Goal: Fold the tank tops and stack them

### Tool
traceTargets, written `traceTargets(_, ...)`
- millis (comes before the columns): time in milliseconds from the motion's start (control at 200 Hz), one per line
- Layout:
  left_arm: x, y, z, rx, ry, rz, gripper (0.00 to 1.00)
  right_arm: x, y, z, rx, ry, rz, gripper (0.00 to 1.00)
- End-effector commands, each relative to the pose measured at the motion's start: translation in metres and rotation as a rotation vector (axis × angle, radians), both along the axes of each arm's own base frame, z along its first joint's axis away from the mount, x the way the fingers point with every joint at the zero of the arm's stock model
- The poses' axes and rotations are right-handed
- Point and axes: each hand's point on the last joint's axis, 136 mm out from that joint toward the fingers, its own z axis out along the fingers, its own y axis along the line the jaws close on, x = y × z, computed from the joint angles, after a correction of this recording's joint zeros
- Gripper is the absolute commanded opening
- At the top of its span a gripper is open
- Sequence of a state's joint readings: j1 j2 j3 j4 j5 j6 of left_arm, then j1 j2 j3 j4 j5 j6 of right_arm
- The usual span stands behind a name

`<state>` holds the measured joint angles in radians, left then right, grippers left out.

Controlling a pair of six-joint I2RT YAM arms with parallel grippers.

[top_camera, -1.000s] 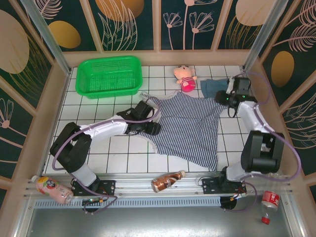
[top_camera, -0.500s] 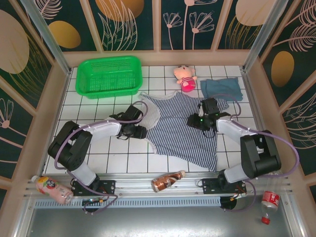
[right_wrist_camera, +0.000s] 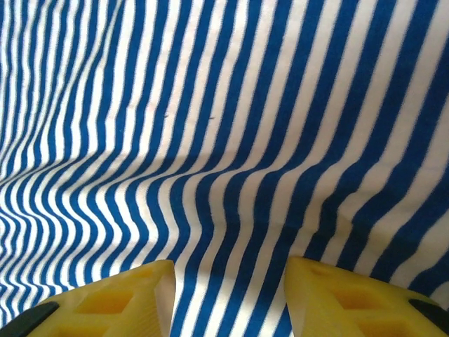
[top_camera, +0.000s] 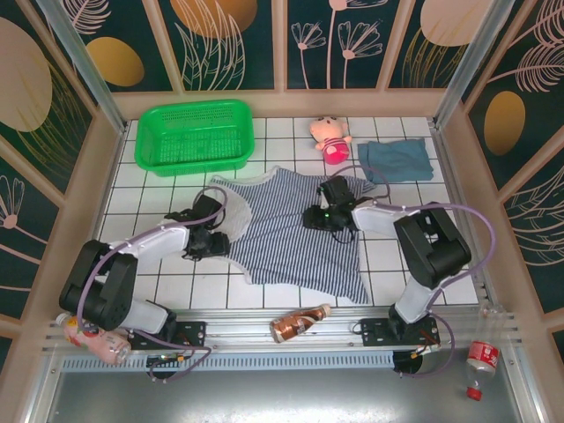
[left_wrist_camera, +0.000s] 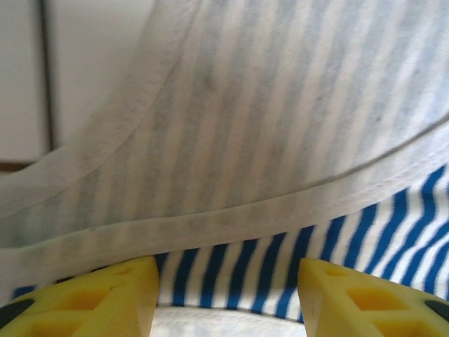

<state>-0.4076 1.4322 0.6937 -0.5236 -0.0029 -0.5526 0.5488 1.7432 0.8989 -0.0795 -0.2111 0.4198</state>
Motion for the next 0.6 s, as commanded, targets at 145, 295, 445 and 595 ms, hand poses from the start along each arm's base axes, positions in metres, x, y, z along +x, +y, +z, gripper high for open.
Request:
traceTargets(145,0.001,0.012,0.035,0.04,0.0,0.053,0.56,0.008,0.031,0.021,0.035,-0.064,0.098,0.5)
traceTargets(295,0.011,-0.012,0.051,-0.09,-0.03,0.035,0.56,0.011,-0.019,0.048,0.017,-0.105,-0.013,0.5)
traceTargets(445,0.029,-0.056,0.085,-0.18,-0.11,-0.039,0.56,0.024,-0.089,0.061,-0.031,-0.138,-0.165,0.5)
traceTargets(595,0.036,-0.136,0.114,-0.241,-0.167,-0.175,0.57,0.06,-0.141,0.069,-0.1,-0.186,-0.257,0.49)
